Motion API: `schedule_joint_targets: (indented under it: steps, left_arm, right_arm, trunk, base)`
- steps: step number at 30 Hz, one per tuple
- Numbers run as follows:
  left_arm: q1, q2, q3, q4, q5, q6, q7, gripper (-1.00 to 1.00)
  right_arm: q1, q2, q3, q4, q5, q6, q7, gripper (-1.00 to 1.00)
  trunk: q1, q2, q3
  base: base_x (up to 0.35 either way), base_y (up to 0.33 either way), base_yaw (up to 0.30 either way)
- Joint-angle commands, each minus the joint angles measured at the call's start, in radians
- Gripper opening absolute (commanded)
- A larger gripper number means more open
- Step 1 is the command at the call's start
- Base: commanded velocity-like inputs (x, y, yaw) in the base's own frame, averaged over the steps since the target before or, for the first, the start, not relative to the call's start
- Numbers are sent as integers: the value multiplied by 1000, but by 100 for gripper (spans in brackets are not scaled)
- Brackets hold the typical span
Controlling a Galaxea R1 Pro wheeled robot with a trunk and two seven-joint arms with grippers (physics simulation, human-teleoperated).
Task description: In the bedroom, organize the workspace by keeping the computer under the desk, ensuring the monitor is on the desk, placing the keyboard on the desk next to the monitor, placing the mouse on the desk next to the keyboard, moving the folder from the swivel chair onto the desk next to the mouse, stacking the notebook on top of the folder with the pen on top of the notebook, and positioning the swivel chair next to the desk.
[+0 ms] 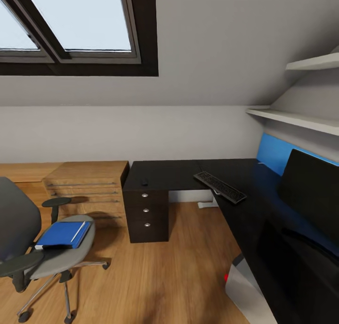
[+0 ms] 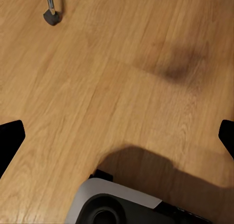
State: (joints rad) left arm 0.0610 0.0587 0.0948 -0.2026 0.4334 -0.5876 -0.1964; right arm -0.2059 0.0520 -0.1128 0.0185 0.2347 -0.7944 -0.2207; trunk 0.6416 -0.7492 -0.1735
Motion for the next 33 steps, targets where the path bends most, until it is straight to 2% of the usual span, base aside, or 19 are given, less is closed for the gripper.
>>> schedule_joint_targets:
  steps: [1, 11, 19, 24, 28, 33]
  left_arm:
    - [0, 0, 8, -1, 4, 3, -10, 100]
    - [0, 0, 10, -1, 5, 5, -8, 100]
    - [0, -6, 15, 1, 6, 2, -8, 100]
    - [0, -14, 16, 39, 5, -8, -11, 100]
    - [1, -16, 16, 79, 5, -55, -14, 100]
    - [0, -17, 16, 88, 5, -87, -15, 100]
  right_arm:
    - [-1, 0, -8, 2, 11, -3, -4, 100]
    - [-1, 0, -7, 2, 11, 2, -3, 100]
    - [-1, 0, -7, 2, 11, 39, -3, 100]
    - [-1, 1, -7, 2, 11, 46, -3, 100]
    - [-1, 0, -7, 2, 12, 47, -3, 100]
    - [-1, 0, -7, 2, 11, 47, -3, 100]
  trunk:
    - [-4, 6, 2]
    - [-42, 76, 33]
    - [-73, 132, 58]
    - [-92, 167, 74]
    - [-107, 195, 87]
    - [-126, 230, 102]
  base:
    - [0, 0, 0]
    - [0, 0, 0]
    - [0, 0, 0]
    - [0, 0, 0]
    - [0, 0, 0]
    - [0, 0, 0]
